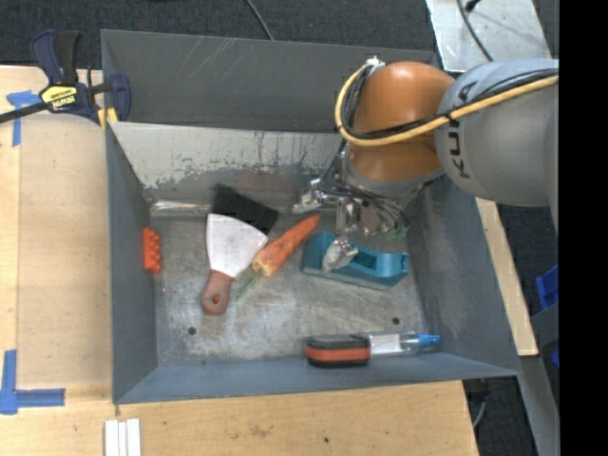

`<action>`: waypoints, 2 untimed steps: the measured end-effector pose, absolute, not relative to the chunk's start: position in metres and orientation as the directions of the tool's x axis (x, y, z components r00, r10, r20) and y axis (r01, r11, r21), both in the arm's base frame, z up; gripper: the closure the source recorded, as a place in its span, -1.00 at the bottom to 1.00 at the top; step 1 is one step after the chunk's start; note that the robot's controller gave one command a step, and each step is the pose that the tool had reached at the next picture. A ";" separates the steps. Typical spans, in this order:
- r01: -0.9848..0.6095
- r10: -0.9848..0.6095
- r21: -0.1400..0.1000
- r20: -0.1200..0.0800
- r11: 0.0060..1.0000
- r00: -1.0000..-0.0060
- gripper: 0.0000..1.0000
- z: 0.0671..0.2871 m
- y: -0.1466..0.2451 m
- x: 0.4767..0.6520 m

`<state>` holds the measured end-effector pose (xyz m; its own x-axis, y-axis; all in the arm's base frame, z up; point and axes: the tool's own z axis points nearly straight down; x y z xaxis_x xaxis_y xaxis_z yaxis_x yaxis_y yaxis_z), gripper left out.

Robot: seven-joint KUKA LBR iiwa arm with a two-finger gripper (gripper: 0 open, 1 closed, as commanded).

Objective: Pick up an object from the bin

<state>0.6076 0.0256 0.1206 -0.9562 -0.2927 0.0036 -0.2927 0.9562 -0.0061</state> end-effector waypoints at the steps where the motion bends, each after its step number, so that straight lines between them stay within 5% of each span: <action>1: -0.552 -0.552 -0.007 -0.009 0.834 -0.834 1.00 0.265 -0.048 0.584; 2: -0.552 -0.552 -0.002 -0.004 0.834 -0.834 1.00 0.261 -0.047 0.583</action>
Offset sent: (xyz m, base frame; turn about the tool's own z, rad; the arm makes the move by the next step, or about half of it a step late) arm 0.0000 0.0000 0.0000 0.0000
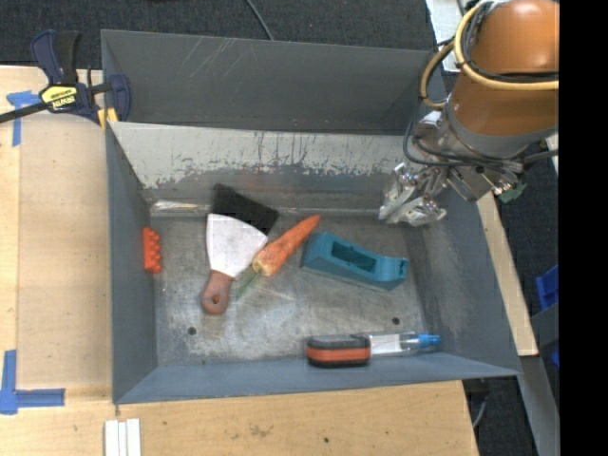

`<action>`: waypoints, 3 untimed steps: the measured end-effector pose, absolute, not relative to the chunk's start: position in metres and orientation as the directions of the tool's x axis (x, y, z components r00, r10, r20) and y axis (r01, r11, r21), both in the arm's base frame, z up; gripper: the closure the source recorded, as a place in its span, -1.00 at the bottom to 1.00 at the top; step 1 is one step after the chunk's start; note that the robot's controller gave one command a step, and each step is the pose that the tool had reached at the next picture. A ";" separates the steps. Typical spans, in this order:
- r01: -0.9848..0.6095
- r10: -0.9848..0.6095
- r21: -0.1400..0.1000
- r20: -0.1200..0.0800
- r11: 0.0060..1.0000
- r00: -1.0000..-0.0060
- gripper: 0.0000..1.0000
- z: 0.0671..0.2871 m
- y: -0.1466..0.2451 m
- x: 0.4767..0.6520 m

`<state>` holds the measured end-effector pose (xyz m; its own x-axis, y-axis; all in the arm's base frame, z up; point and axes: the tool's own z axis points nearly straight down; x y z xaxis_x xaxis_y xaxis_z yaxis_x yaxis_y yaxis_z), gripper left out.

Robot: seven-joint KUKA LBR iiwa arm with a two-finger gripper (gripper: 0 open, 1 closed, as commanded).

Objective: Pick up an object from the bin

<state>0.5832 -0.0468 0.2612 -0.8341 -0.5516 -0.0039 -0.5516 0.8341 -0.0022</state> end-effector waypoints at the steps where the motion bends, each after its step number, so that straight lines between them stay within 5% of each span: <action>1: -0.468 -0.468 -0.006 -0.009 0.883 -0.883 1.00 0.246 -0.044 0.585; 3: -0.308 -0.308 0.001 -0.001 0.951 -0.951 1.00 0.229 -0.037 0.578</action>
Offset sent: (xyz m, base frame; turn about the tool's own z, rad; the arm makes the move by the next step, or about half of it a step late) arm -0.0276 0.0217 -0.1001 -0.2617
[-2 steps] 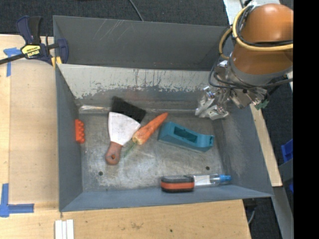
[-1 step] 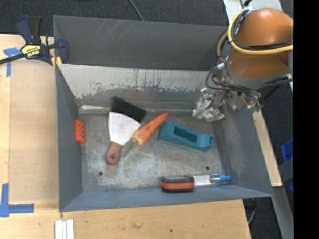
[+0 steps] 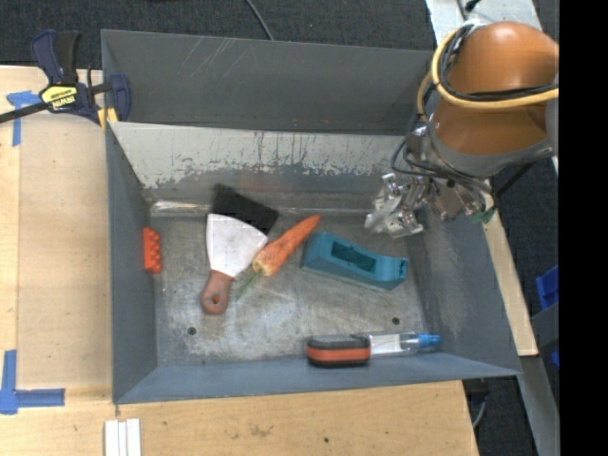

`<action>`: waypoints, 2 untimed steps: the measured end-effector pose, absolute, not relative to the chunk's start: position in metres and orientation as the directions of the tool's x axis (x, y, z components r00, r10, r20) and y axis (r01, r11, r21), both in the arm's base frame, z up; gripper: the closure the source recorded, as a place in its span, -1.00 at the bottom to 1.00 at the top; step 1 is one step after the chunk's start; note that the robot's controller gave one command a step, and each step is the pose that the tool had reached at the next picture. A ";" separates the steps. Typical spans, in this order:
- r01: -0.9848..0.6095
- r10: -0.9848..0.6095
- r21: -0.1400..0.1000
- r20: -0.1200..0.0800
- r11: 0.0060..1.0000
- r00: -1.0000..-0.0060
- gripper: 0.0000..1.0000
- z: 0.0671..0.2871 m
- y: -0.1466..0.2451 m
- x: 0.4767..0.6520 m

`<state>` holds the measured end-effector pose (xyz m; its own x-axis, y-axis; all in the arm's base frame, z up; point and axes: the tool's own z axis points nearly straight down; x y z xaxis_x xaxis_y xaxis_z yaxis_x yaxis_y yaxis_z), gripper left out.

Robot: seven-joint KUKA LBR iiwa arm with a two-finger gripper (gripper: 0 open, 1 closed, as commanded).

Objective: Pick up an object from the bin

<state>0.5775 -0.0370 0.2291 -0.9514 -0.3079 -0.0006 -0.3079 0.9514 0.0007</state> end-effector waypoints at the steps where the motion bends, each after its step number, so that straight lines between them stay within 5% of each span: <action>1: -0.255 -0.255 -0.001 -0.004 0.967 -0.967 -1.00 0.160 -0.036 0.575; 2: -0.166 -0.166 0.001 0.001 0.986 -0.986 -1.00 0.137 -0.034 0.572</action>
Offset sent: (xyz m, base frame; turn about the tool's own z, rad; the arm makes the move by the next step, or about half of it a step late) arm 0.0000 0.0000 0.0000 0.0000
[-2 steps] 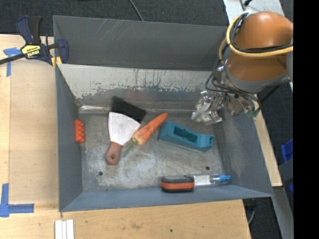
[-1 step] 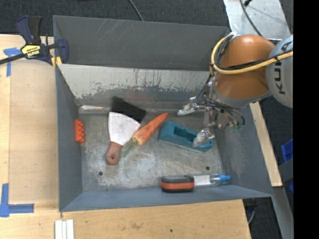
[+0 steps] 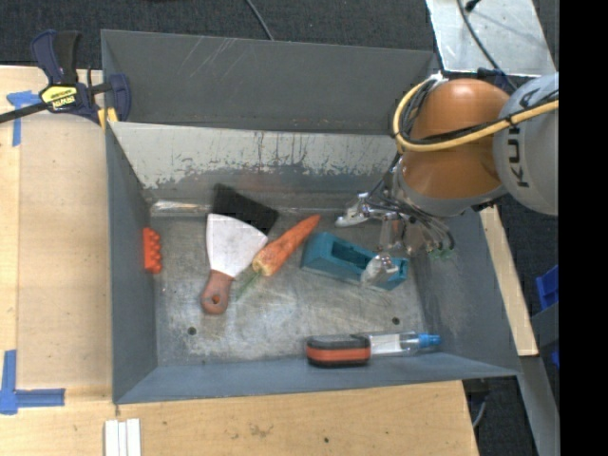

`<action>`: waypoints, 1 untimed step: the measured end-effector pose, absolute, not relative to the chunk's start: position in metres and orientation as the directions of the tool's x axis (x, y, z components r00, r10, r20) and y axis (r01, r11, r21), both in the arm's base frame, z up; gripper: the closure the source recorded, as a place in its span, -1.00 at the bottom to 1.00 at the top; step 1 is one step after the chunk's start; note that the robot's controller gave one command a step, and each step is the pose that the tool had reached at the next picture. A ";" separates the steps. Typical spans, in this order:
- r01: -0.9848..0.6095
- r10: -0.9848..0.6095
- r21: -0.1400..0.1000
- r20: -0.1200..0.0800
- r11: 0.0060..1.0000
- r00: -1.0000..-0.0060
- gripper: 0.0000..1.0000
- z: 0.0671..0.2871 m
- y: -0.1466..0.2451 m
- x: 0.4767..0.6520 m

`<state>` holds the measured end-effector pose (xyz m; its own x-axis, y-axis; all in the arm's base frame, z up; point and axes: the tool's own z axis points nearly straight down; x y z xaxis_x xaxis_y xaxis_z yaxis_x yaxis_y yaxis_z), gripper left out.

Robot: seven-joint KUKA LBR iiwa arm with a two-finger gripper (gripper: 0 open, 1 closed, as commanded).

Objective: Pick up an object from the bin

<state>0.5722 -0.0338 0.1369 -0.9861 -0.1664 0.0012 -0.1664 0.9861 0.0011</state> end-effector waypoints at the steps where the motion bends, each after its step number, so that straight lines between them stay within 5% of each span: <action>1: -0.183 -0.184 0.007 0.019 0.983 -0.983 1.00 0.085 -0.044 0.599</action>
Offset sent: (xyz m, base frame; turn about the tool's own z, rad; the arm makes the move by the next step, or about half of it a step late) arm 0.0000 0.0000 0.0000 0.0000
